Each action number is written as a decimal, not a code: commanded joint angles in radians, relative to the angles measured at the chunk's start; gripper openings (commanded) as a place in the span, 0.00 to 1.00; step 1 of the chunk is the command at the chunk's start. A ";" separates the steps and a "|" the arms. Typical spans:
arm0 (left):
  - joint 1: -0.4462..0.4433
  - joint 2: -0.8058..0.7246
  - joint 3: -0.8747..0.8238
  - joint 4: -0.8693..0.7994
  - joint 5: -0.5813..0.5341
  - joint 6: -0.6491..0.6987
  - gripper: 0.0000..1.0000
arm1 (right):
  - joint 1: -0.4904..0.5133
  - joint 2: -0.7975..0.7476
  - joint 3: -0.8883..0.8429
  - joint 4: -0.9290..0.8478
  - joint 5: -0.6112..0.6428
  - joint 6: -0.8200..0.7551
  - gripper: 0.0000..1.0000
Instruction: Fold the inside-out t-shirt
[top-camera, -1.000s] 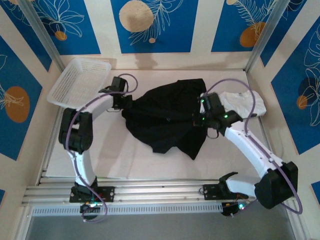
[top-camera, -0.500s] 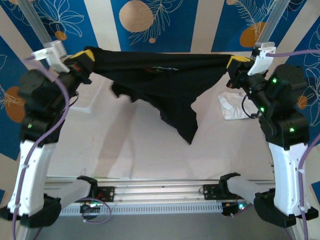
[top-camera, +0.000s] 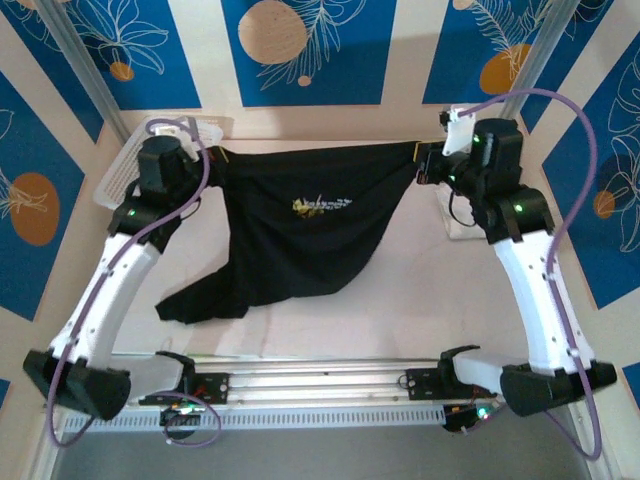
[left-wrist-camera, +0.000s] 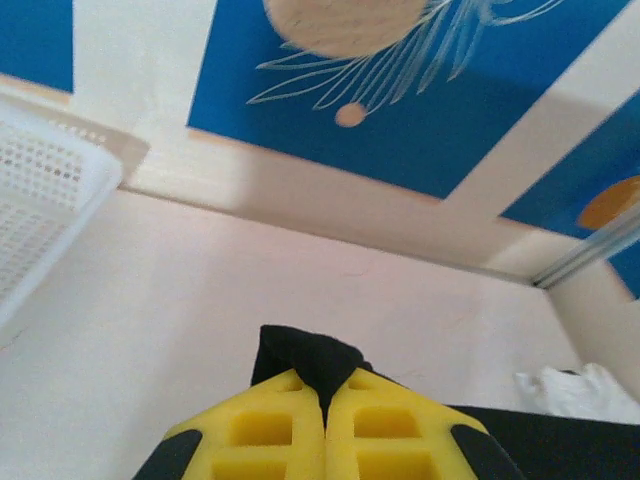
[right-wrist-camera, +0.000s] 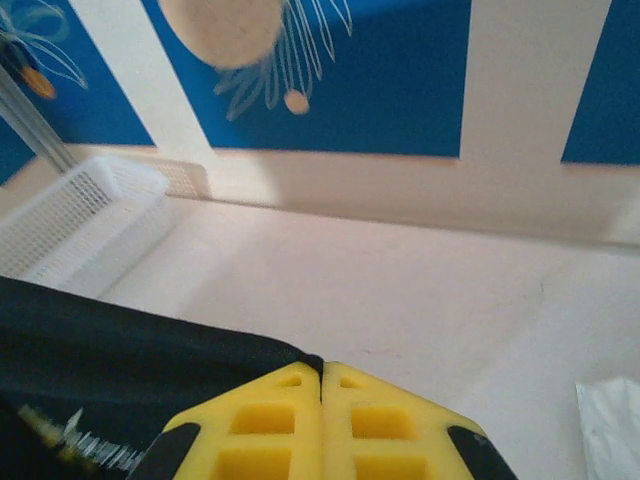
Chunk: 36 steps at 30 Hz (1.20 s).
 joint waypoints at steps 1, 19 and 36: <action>0.007 0.092 0.130 0.056 -0.140 0.072 0.00 | -0.037 0.069 0.042 0.183 0.048 0.008 0.00; -0.073 -0.080 0.351 -0.071 -0.057 0.127 0.00 | -0.040 -0.066 0.268 0.014 -0.083 -0.002 0.00; -0.099 0.056 0.419 -0.044 -0.165 0.157 0.00 | -0.040 -0.080 0.252 0.102 -0.001 -0.042 0.00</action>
